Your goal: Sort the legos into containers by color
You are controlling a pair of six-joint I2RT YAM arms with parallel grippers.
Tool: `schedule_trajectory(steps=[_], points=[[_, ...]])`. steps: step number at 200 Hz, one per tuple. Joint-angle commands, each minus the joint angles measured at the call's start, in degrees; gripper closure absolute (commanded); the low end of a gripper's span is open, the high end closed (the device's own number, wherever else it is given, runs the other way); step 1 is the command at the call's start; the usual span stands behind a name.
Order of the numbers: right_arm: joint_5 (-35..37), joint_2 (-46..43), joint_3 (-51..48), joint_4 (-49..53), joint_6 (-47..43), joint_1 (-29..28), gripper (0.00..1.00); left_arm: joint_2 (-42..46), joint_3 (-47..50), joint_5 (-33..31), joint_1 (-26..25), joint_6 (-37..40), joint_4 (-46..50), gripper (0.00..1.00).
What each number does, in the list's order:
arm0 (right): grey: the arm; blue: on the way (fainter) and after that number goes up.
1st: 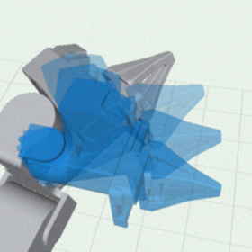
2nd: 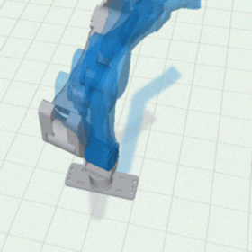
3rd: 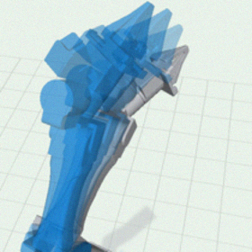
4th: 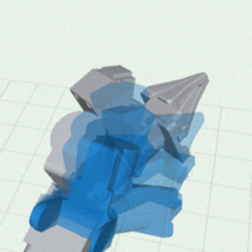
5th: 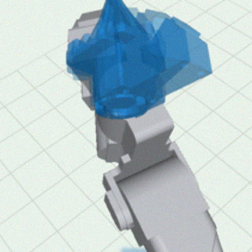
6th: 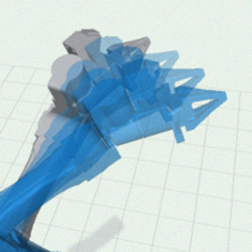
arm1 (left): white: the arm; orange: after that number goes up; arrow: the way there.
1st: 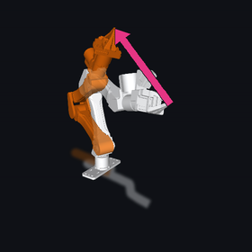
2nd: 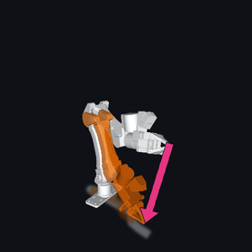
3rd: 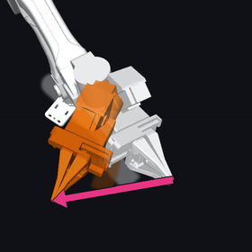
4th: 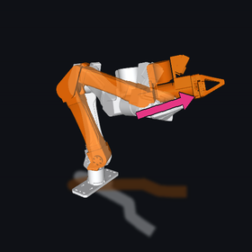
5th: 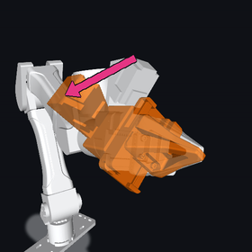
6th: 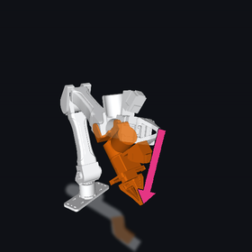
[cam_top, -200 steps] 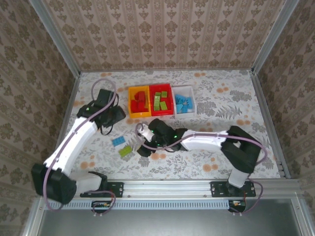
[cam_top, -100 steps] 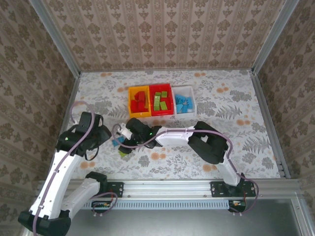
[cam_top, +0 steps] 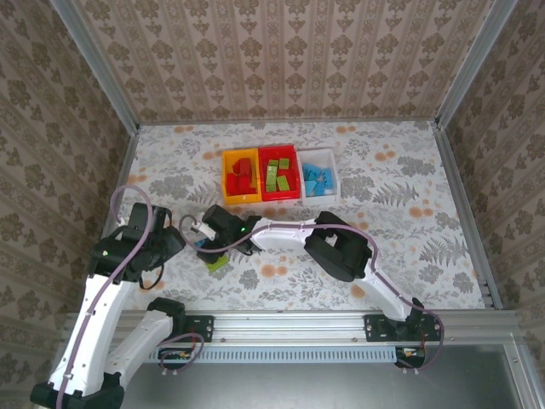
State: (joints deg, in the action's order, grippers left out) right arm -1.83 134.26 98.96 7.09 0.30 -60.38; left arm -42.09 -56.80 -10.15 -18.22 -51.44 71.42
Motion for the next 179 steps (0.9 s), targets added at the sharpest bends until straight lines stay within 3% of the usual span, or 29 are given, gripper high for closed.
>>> schedule_trajectory(steps=[1, 64, 111, 140, 179], points=[[4.02, 2.72, 4.80, 5.77, 1.23, -0.53, 0.18, 0.52, -1.93, -0.77, 0.49, 0.55, 1.97, 0.44], [7.30, 5.38, 9.42, 8.37, 4.59, -0.40, 0.29, 0.52, -2.10, -0.27, 0.64, 0.81, 2.06, 0.44], [5.89, 5.26, 10.46, 8.46, 5.16, -0.18, 0.59, 1.10, -1.83, 0.88, 0.64, 1.82, 0.98, 0.44], [5.77, 0.93, 8.09, 6.41, 4.46, 0.33, 0.72, 1.31, -0.82, 2.69, 0.82, 2.37, -0.40, 0.44], [6.61, -9.21, -1.28, 2.65, 4.28, 2.34, 0.77, 1.32, 1.08, 5.24, 1.04, 3.11, -4.56, 0.43]])
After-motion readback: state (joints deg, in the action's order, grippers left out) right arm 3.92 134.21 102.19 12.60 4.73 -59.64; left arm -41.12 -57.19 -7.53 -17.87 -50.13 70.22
